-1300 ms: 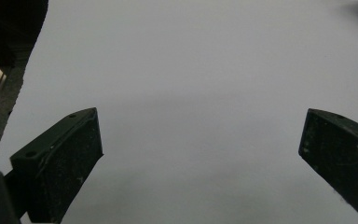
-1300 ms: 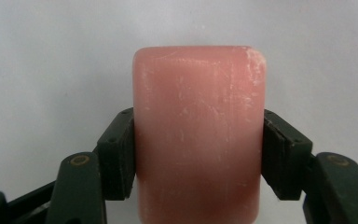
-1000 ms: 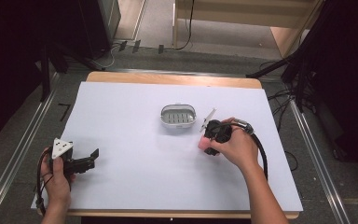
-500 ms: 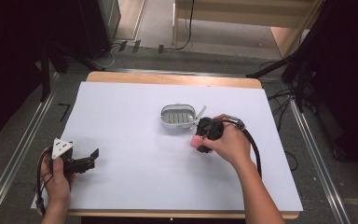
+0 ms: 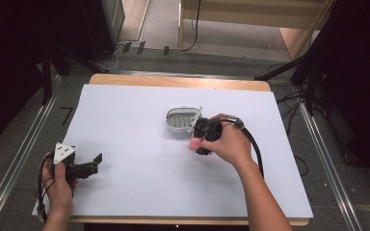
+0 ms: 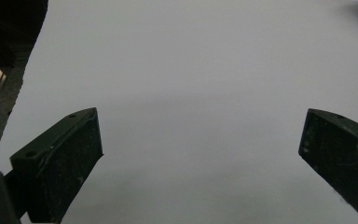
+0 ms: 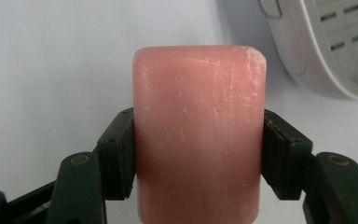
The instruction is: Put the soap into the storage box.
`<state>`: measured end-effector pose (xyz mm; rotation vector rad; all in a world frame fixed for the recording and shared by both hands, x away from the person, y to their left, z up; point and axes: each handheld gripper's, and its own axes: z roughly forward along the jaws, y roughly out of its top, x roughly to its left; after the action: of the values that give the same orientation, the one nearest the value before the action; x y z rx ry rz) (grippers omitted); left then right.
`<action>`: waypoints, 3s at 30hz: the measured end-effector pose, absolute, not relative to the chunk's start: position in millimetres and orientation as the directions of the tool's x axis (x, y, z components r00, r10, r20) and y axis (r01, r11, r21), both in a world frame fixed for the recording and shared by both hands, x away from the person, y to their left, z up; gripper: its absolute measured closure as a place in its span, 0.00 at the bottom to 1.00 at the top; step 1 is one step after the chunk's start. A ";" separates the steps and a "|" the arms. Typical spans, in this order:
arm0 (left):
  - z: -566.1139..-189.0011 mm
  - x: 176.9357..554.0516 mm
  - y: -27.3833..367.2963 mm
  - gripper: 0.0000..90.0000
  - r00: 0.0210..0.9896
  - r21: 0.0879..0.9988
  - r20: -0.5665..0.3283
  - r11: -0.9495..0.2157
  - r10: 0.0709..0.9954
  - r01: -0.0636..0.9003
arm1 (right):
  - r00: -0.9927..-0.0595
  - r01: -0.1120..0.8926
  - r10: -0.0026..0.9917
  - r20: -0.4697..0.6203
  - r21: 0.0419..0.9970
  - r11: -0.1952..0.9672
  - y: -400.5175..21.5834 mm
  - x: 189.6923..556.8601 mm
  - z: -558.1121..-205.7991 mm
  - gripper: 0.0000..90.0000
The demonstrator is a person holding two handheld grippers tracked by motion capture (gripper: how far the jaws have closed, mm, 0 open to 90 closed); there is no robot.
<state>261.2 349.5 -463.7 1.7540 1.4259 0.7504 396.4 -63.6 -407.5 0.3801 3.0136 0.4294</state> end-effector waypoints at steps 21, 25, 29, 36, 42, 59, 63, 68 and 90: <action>-463.8 261.3 349.6 0.00 0.211 0.834 -0.015 -0.105 0.977 0.542 | -0.985 0.134 0.159 -0.067 0.281 0.950 -28.5 413.9 -381.7 0.43; -463.8 261.3 349.6 0.00 0.210 0.834 -0.017 -0.102 0.978 0.542 | -0.986 0.125 0.151 -0.068 0.290 0.949 -26.4 417.4 -380.0 0.43; -463.9 261.5 349.7 0.00 0.211 0.834 -0.020 -0.100 0.977 0.543 | -0.987 0.124 0.149 -0.065 0.294 0.948 -24.1 421.4 -375.9 0.43; -463.8 261.5 349.8 0.00 0.210 0.834 -0.020 -0.099 0.978 0.543 | -0.988 0.109 0.137 -0.076 0.296 0.949 -19.2 429.4 -368.9 0.43; -463.8 261.5 349.9 0.00 0.210 0.833 -0.021 -0.099 0.977 0.544 | -0.988 0.089 0.121 -0.092 0.296 0.951 -14.6 437.9 -366.6 0.43; -463.7 261.5 350.2 0.00 0.211 0.834 -0.027 -0.094 0.977 0.544 | -0.989 0.078 0.111 -0.102 0.282 0.956 -7.9 465.5 -371.9 0.43; -463.7 261.5 350.3 0.00 0.211 0.834 -0.028 -0.094 0.977 0.543 | -0.988 0.079 0.113 -0.107 0.284 0.956 -6.9 469.6 -372.3 0.43; -463.7 261.5 350.3 0.00 0.212 0.834 -0.027 -0.094 0.977 0.543 | -0.989 0.063 0.099 -0.113 0.287 0.956 -5.0 474.2 -373.2 0.43; -463.7 261.5 350.5 0.00 0.212 0.835 -0.029 -0.093 0.977 0.542 | -0.987 0.066 0.104 -0.120 0.281 0.958 -2.3 486.0 -381.4 0.43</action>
<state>261.5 350.5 -463.7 1.7407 1.4264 0.7360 486.0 -2.3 -381.4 0.1299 2.9757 0.4197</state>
